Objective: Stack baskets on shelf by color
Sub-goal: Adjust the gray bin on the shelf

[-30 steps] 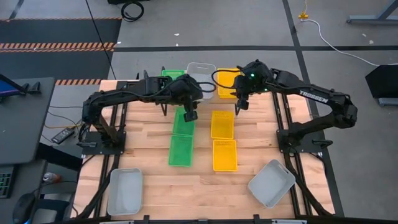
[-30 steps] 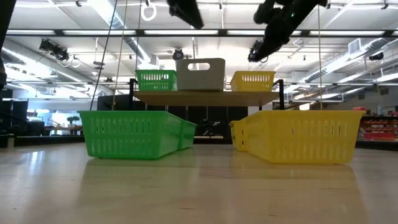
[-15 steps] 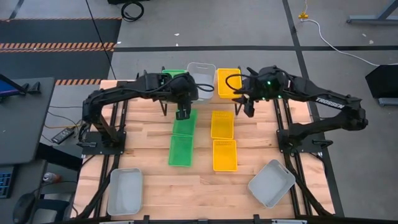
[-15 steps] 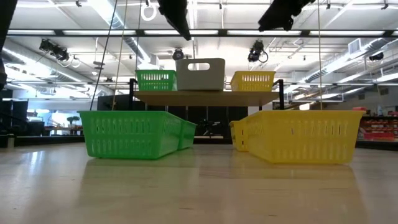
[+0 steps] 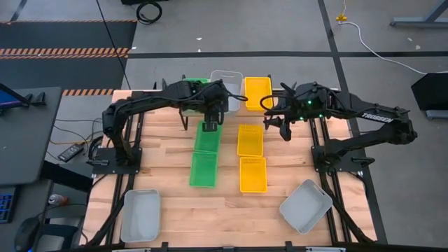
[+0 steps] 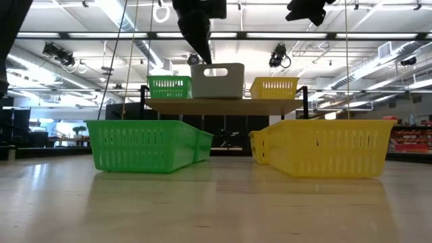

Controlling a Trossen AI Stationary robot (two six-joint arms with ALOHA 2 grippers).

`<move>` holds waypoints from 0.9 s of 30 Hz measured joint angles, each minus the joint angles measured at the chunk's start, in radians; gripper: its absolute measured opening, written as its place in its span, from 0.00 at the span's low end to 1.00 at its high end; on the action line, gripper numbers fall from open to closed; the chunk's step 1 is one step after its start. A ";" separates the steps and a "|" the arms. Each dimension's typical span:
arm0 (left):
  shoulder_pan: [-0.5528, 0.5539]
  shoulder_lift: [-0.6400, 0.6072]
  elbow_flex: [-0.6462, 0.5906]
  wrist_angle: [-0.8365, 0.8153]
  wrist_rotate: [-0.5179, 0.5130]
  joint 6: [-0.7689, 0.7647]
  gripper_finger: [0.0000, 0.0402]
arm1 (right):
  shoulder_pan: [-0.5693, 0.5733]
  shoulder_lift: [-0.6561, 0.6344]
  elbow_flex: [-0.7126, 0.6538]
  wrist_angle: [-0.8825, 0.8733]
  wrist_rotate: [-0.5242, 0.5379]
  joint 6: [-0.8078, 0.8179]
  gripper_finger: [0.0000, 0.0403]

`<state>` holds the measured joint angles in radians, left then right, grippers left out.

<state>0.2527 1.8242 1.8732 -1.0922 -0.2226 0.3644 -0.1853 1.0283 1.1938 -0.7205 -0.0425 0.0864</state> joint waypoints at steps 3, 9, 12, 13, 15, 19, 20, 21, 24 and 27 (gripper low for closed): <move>0.001 0.017 0.000 0.007 0.013 -0.012 0.43 | 0.007 0.000 0.000 0.000 0.000 0.001 0.39; -0.001 0.027 0.000 0.047 0.068 -0.013 0.37 | 0.009 0.000 0.000 0.000 0.000 0.001 0.39; 0.000 0.027 0.000 0.065 0.067 -0.017 0.32 | 0.009 0.000 0.000 0.000 0.000 0.001 0.39; 0.000 0.027 0.000 0.070 0.067 -0.019 0.31 | 0.009 0.000 0.000 0.000 0.000 0.001 0.39; 0.000 0.027 0.000 0.068 0.067 -0.019 0.29 | 0.009 0.000 0.000 0.000 0.000 0.001 0.39; 0.000 0.027 0.000 0.091 0.062 -0.020 0.26 | 0.009 0.001 0.000 0.000 0.000 0.001 0.39; -0.001 0.027 0.000 0.099 0.052 -0.020 0.25 | 0.009 0.001 0.000 0.000 0.000 0.001 0.39; -0.001 0.027 0.000 0.105 0.036 -0.020 0.24 | 0.009 0.001 0.000 0.000 0.000 0.001 0.39; 0.005 0.027 0.000 0.126 0.009 -0.020 0.22 | 0.009 0.001 0.000 0.000 0.000 0.001 0.39; 0.010 0.027 0.000 0.130 0.007 -0.021 0.20 | 0.009 0.001 0.000 0.000 0.000 0.001 0.39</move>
<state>0.2625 1.8515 1.8736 -0.9625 -0.2154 0.3439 -0.1761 1.0290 1.1938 -0.7200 -0.0425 0.0872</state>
